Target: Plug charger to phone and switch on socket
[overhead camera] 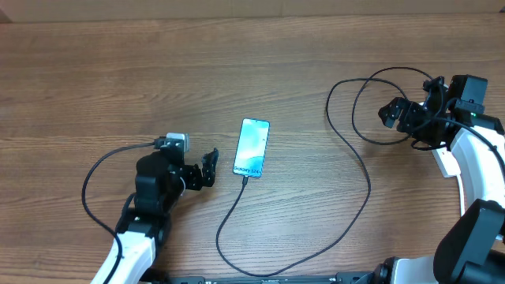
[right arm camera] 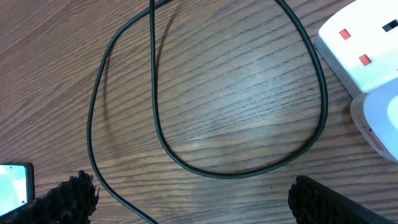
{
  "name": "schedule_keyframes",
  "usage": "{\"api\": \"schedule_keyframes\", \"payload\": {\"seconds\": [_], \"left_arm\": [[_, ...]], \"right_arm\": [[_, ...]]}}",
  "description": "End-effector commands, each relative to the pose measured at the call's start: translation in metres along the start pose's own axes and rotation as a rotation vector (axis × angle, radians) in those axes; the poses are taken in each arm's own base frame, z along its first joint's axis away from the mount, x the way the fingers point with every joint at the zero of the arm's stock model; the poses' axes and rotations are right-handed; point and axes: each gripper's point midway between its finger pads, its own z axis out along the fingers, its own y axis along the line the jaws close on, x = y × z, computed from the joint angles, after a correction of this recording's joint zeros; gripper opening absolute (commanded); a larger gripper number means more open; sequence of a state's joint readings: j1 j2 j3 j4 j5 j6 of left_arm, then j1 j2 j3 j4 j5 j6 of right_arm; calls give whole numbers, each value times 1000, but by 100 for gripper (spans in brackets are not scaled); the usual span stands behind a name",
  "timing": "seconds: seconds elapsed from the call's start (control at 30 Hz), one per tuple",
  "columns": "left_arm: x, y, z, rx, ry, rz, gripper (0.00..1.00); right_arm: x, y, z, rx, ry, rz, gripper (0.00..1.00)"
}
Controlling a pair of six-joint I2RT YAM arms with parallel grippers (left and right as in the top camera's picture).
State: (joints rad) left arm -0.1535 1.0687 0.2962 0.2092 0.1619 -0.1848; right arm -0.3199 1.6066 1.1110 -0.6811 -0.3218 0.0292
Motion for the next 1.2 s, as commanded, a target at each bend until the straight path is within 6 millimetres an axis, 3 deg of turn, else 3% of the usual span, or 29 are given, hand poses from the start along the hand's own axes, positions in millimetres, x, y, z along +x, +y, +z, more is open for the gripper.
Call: {"api": "schedule_keyframes", "payload": {"seconds": [0.0,0.83,1.17], "left_arm": [[4,3,-7,6,-30,1,99],[16,6,-36,8,-229,5,99],[32,23,-46,-96,-182,-13,100]], "right_arm": [[-6,1,-3,4,-18,-12,100],[-6,1,-3,4,-18,-12,100],[-6,1,-3,4,-18,-12,100]]}}
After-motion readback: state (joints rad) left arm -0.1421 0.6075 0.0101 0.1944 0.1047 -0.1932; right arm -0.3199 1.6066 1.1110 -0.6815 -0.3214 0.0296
